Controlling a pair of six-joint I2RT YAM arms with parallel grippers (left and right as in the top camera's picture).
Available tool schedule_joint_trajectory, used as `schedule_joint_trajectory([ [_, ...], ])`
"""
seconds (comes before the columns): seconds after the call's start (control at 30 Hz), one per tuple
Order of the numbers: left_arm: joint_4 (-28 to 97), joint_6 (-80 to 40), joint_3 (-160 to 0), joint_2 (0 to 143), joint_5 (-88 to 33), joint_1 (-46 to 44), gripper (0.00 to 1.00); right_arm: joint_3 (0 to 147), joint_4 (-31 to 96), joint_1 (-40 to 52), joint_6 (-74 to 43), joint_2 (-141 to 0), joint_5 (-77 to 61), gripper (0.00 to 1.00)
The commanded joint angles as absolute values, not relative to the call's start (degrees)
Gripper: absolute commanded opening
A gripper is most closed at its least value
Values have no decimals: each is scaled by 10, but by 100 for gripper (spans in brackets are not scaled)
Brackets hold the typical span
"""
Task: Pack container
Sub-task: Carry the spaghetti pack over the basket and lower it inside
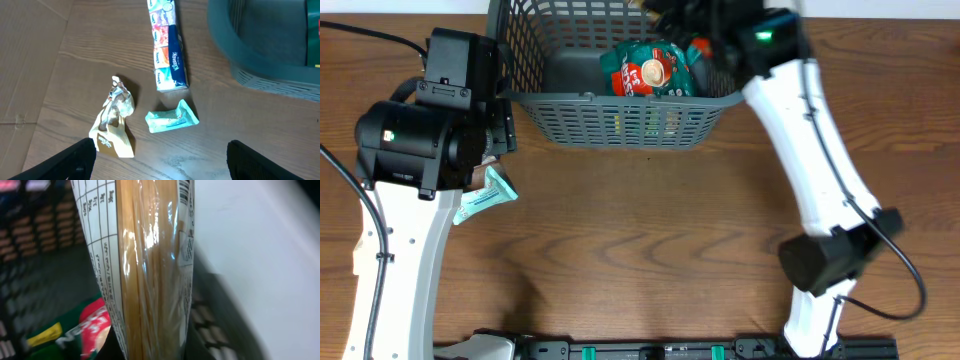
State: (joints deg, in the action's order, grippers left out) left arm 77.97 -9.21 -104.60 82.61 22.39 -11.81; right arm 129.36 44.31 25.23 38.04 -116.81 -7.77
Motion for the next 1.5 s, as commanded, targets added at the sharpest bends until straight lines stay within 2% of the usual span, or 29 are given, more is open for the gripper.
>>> schedule_joint_trajectory([
  [0.0,782,-102,-1048,823,221,-115,84,1313,434,279,415,-1176,-95,1],
  [0.3,782,-102,-1048,823,221,-115,84,1313,489,300,488,-1221,-115,1],
  [0.6,784,-102,-1048,823,221,-115,84,1312,527,300,489,-1249,-136,12],
  [0.67,785,-102,-1048,823,221,-115,84,1312,532,300,489,-1252,-136,24],
  [0.73,786,-102,-1048,823,221,-115,84,1312,532,300,483,-1252,-135,44],
  [0.8,788,-102,-1048,823,221,-115,84,1312,532,300,483,-1252,-135,48],
  [1.1,788,-102,-1048,823,221,-115,84,1312,529,300,472,-1252,-135,46],
  [1.3,788,-102,-1048,823,221,-115,84,1313,530,300,422,-1250,-136,38],
  [1.37,788,-102,-1048,824,221,-115,84,1313,530,300,397,-1246,-136,31],
  [1.4,788,-102,-1048,823,221,-115,84,1313,529,300,386,-1243,-136,22],
  [1.43,788,-102,-1048,823,221,-115,84,1313,529,300,374,-1240,-135,17],
  [1.47,788,-102,-1048,823,221,-115,84,1314,529,300,358,-1236,-135,17],
])
